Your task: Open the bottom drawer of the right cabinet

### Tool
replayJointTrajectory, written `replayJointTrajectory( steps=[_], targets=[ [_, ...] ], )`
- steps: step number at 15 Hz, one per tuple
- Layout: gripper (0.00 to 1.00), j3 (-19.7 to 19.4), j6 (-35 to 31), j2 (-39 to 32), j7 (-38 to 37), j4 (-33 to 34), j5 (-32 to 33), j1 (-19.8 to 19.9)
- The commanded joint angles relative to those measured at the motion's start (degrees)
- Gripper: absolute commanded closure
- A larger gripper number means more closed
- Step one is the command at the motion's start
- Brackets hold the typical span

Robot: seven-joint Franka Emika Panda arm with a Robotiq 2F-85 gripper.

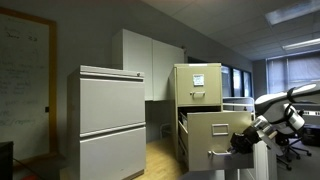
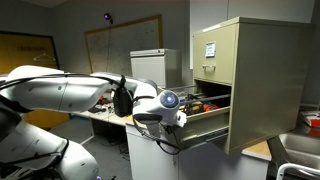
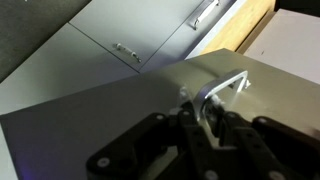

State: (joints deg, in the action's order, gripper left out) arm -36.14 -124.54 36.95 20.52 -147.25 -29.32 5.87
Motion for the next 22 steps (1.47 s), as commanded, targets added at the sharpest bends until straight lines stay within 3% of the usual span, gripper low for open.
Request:
replayJointTrajectory(
  steps=[1, 7, 9, 13, 19, 22],
  targets=[
    [0.95, -4.9, 7.8, -3.0, 7.9, -3.0, 5.1, 4.1],
    [0.95, -5.2, 6.0, -3.6, 8.1, -2.7, 5.2, 3.6],
    [0.55, -4.0, 4.3, -3.5, 7.1, -2.6, 5.4, 4.0],
    [0.44, 0.7, 3.6, -0.9, 3.7, -1.5, 7.0, 5.2],
    [0.0, 6.5, 4.0, 3.1, 6.9, -1.8, 15.6, 7.6],
    [0.0, 7.9, 4.4, 3.2, 10.6, -1.6, 21.5, 8.0]
  ],
)
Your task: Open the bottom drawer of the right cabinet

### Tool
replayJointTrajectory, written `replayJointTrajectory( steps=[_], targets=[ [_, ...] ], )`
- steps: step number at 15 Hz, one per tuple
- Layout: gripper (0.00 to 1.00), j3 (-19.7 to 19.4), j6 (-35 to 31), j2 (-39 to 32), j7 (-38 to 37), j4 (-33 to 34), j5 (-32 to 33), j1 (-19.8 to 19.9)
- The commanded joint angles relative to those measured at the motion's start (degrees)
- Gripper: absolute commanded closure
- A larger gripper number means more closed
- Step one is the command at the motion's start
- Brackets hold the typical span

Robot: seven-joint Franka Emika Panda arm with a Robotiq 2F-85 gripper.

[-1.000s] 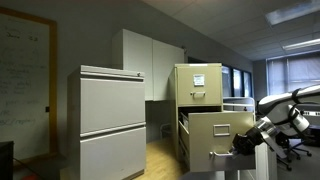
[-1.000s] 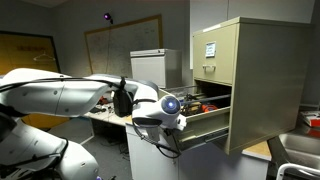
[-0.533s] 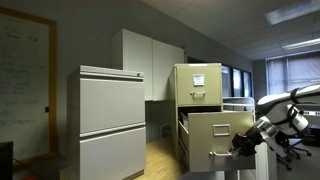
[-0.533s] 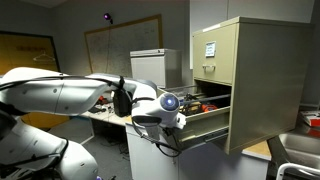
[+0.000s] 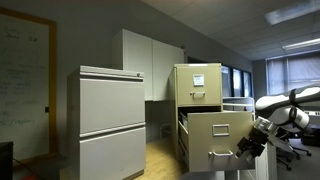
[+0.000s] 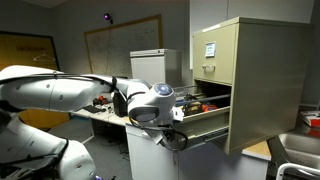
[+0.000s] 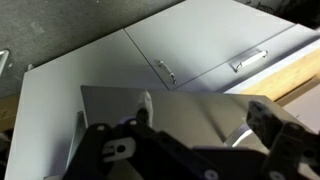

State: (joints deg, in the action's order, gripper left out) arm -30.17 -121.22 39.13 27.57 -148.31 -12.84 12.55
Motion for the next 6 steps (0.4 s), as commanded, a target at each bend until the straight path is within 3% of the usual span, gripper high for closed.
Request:
replayJointTrajectory(
  steps=[1, 6],
  targets=[
    [0.0, 2.7, 1.8, 0.5, 3.4, -0.3, 7.7, 1.9],
    [0.0, 5.8, 5.3, -1.0, 1.5, 0.2, 19.9, 4.1]
  ],
)
